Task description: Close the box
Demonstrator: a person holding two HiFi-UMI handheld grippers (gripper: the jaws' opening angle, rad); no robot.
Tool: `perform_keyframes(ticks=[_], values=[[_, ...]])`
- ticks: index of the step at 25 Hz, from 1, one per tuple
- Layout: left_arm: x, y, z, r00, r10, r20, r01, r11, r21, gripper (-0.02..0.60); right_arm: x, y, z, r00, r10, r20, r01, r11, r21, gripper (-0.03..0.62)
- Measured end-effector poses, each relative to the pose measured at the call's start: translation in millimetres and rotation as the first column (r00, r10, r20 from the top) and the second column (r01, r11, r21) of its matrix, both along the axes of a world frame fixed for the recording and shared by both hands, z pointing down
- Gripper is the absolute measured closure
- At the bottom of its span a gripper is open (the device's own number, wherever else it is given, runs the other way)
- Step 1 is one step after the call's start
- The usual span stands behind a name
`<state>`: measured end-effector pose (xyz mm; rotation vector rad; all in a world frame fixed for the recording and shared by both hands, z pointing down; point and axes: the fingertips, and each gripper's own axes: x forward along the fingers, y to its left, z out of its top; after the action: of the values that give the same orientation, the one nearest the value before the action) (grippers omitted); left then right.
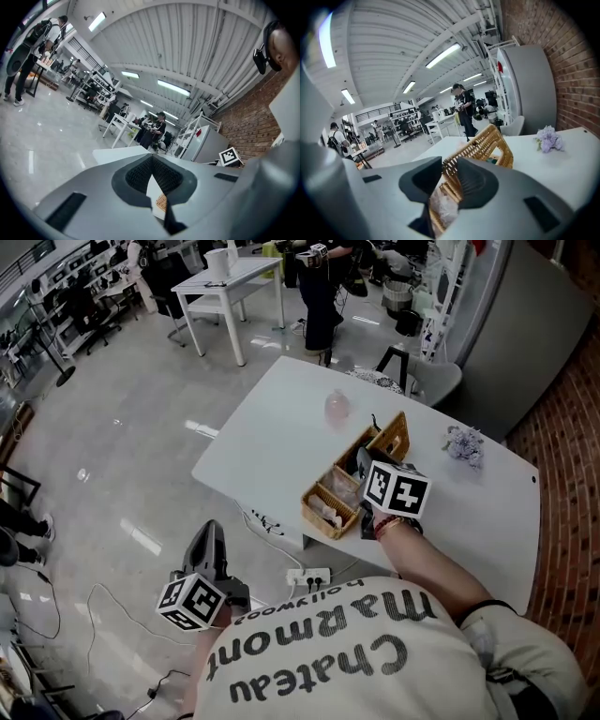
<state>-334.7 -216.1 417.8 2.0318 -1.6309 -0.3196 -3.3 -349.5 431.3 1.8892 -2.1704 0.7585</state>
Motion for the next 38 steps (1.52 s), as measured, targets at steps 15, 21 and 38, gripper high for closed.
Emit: perform_keyframes(ticks=[15,21,38], values=[[-17.1,-4.8,-0.5,1.0,-0.03,-0.007,0.03,1.0,0.005,0.58,-12.5,-12.7,12.9,0.994,-0.029,-0.101,0.029,1.0,-0.003,0.482],[-24.0,-6.8,-0.5,0.999,-0.05,-0.008,0.05,0.999,0.008,0.58,-17.2,-18.4,19.2,0.99,-0.046,-0.136,0.045,0.999,-0.008,0.482],[-27.9,-17.9,6.2,0.998,-0.067,-0.007,0.067,0.998,-0.002,0.58,-29.1,-28.9,42.3,0.989,-0.075,-0.128,0.068,0.996,-0.062,0.477]])
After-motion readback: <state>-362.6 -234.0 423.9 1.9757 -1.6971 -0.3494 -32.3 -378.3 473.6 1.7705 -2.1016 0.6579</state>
